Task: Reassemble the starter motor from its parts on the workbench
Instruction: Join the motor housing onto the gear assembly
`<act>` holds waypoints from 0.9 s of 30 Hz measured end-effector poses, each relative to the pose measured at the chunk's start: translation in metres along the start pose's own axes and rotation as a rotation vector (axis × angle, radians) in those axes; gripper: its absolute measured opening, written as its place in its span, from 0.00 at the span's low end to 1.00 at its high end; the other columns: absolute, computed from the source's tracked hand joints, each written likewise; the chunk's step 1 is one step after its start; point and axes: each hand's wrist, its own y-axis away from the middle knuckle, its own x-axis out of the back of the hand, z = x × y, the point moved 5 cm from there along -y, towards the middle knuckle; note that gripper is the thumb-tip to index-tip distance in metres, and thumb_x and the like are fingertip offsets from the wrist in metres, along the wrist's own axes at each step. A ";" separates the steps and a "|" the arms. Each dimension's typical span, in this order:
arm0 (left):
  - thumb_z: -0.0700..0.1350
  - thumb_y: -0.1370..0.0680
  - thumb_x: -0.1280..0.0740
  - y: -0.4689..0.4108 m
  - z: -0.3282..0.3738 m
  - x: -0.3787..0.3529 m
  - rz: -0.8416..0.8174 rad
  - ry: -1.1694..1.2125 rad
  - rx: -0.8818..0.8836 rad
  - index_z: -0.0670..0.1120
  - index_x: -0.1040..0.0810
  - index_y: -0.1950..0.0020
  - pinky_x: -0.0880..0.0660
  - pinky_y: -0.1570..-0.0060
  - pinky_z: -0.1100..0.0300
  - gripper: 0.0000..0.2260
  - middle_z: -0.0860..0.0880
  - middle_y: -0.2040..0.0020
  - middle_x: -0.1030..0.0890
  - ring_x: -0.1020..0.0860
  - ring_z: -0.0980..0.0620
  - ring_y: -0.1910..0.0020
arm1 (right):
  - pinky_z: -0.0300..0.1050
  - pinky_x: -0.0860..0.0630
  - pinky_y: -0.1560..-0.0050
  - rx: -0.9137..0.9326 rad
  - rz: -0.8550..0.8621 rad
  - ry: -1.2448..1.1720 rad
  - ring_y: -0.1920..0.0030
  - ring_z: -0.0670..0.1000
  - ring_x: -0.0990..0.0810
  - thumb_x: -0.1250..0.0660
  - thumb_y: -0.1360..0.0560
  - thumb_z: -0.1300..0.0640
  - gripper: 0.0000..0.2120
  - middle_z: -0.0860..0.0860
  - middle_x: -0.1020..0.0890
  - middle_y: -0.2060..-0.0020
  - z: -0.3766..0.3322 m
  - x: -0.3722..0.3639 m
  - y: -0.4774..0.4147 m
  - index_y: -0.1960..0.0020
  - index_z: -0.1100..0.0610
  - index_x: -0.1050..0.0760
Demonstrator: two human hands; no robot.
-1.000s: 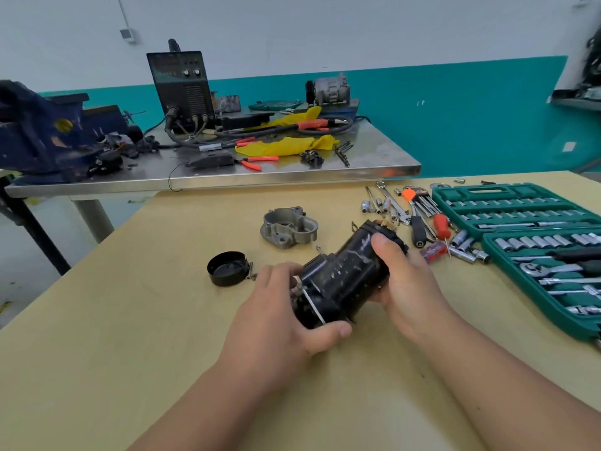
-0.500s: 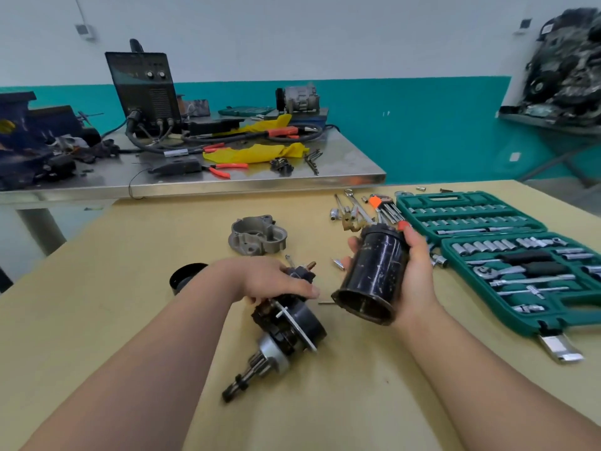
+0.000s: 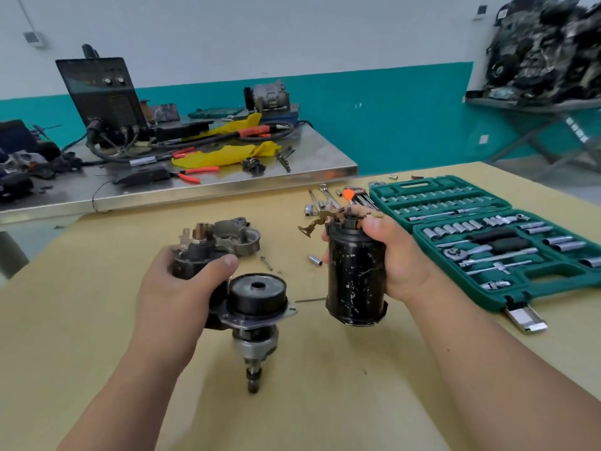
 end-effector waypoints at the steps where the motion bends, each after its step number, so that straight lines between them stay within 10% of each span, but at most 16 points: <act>1: 0.61 0.43 0.27 0.008 0.002 0.001 0.048 -0.002 -0.025 0.57 0.21 0.57 0.24 0.70 0.61 0.18 0.56 0.61 0.17 0.18 0.57 0.66 | 0.51 0.22 0.58 -0.028 0.049 0.006 0.61 0.57 0.19 0.28 0.41 0.48 0.16 0.60 0.19 0.57 0.003 -0.001 -0.001 0.55 0.54 0.20; 7: 0.58 0.39 0.27 0.036 0.013 -0.006 0.190 -0.017 -0.218 0.56 0.26 0.53 0.29 0.67 0.74 0.19 0.66 0.58 0.19 0.21 0.67 0.62 | 0.56 0.19 0.54 -0.337 0.366 -0.200 0.63 0.57 0.17 0.28 0.35 0.40 0.19 0.57 0.17 0.63 0.031 -0.003 -0.002 0.61 0.56 0.17; 16: 0.50 0.35 0.20 0.039 0.016 -0.014 0.139 -0.035 -0.306 0.58 0.27 0.51 0.30 0.62 0.78 0.20 0.65 0.55 0.19 0.21 0.67 0.58 | 0.54 0.19 0.59 -0.355 0.281 -0.310 0.59 0.57 0.16 0.26 0.38 0.45 0.25 0.57 0.17 0.58 0.034 -0.014 -0.003 0.47 0.58 0.23; 27: 0.63 0.40 0.33 0.015 0.002 0.006 0.169 0.001 -0.146 0.56 0.28 0.52 0.25 0.60 0.56 0.21 0.68 0.61 0.21 0.22 0.66 0.64 | 0.53 0.22 0.52 -0.387 0.245 -0.165 0.54 0.57 0.16 0.30 0.33 0.56 0.19 0.58 0.16 0.51 0.047 -0.019 0.001 0.43 0.60 0.23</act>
